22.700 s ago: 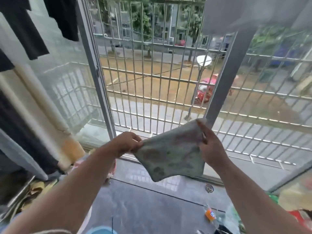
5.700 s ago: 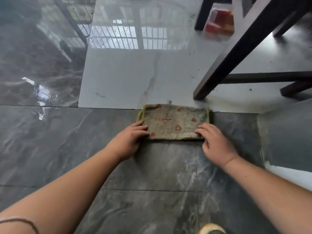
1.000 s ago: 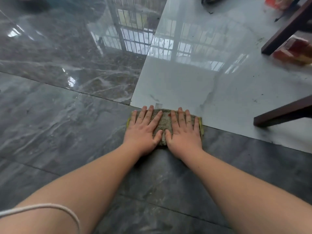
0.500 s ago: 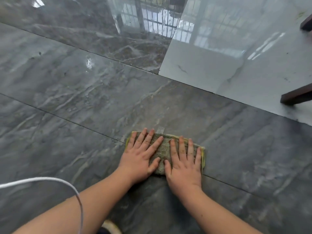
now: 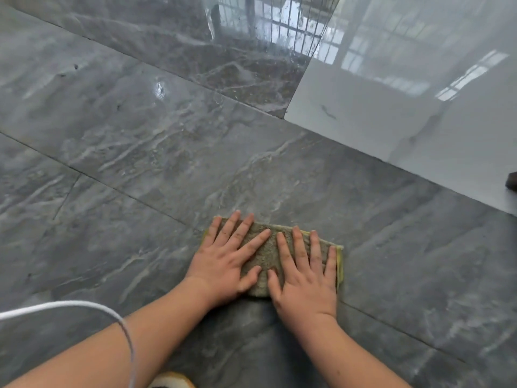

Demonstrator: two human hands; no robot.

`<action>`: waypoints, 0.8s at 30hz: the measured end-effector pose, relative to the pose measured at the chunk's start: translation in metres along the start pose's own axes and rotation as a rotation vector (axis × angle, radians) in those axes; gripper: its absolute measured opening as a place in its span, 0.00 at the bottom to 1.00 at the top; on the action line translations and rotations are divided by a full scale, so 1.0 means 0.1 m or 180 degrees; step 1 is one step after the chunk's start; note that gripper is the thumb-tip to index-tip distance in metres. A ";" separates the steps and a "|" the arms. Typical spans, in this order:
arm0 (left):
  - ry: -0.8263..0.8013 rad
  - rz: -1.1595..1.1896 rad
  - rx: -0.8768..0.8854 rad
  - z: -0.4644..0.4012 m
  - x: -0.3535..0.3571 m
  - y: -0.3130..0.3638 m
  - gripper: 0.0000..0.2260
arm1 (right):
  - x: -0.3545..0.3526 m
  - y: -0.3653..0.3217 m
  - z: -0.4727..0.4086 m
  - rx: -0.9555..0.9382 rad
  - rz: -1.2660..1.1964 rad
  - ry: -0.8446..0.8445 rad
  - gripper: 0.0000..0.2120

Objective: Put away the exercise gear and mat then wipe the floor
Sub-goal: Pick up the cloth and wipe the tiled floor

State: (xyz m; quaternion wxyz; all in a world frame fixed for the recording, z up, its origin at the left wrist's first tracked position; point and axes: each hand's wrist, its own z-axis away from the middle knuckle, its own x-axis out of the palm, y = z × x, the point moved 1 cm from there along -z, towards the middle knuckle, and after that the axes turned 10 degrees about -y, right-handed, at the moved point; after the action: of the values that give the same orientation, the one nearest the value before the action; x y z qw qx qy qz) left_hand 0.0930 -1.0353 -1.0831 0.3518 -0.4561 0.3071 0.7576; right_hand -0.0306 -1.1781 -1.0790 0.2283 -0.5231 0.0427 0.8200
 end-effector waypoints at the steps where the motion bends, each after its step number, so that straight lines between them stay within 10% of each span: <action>1: 0.0022 0.0008 -0.0031 -0.13 -0.06 -0.06 0.34 | -0.06 0.02 -0.14 0.0020 -0.0007 0.0051 0.36; 24: 0.0161 -0.0193 -0.0073 -3.18 -1.47 -0.89 0.32 | -1.62 0.86 -2.96 0.0295 0.0099 0.0304 0.34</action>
State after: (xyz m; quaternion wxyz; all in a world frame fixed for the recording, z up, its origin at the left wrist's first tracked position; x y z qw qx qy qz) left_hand 0.3661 -1.2720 -1.0881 0.3615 -0.4882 0.2933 0.7382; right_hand 0.2380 -1.3995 -1.0847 0.2372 -0.5498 0.0995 0.7947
